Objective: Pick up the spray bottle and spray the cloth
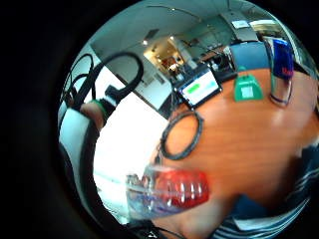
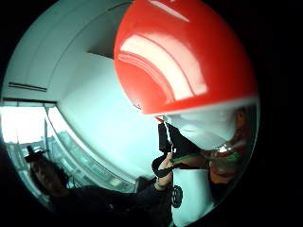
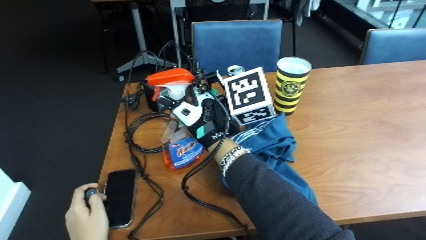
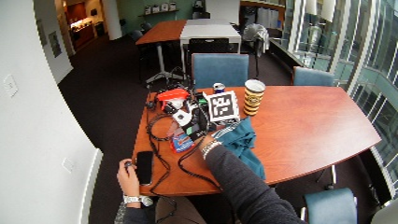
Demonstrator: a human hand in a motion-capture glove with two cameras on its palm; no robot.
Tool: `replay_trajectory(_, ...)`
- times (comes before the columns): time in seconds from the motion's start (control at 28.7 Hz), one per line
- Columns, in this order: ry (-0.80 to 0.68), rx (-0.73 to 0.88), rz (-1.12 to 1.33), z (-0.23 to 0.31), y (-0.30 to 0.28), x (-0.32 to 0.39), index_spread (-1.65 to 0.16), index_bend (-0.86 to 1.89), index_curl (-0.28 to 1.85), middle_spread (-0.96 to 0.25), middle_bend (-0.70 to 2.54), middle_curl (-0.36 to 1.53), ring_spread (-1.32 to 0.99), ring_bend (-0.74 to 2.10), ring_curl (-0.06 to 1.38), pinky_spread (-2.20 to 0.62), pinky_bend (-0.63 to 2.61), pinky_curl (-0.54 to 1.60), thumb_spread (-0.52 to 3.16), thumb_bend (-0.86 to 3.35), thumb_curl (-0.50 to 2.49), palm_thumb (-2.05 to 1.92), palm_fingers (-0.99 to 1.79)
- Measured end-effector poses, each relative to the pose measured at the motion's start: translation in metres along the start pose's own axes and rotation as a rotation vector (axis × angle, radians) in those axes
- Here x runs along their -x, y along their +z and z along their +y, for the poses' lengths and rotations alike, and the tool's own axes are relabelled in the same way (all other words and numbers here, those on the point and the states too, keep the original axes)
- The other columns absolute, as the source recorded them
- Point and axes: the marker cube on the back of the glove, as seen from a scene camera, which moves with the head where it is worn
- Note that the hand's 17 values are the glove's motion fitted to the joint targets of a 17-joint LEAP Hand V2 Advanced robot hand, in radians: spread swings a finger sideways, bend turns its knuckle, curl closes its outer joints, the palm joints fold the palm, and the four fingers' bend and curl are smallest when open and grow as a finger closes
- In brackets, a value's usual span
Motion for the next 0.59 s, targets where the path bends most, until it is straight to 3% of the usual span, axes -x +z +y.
replay_trajectory(0.35, 0.073, 0.315, 0.258, 0.017, -0.026, -0.004, -0.34, 0.05, 0.37, -0.14, 0.31, 0.4, -0.14, 0.53, 0.4, 0.05, 0.39, 0.38, 0.98, -0.04, 0.46, 0.69, 0.62)
replay_trajectory(0.59, 0.018, 0.453, 0.543, 0.051, -0.067, -0.009, -0.36, 0.11, 0.31, -0.13, 0.26, 0.38, -0.11, 0.44, 0.35, 0.13, 0.38, 0.36, 0.99, -0.03, 0.44, 0.67, 0.53)
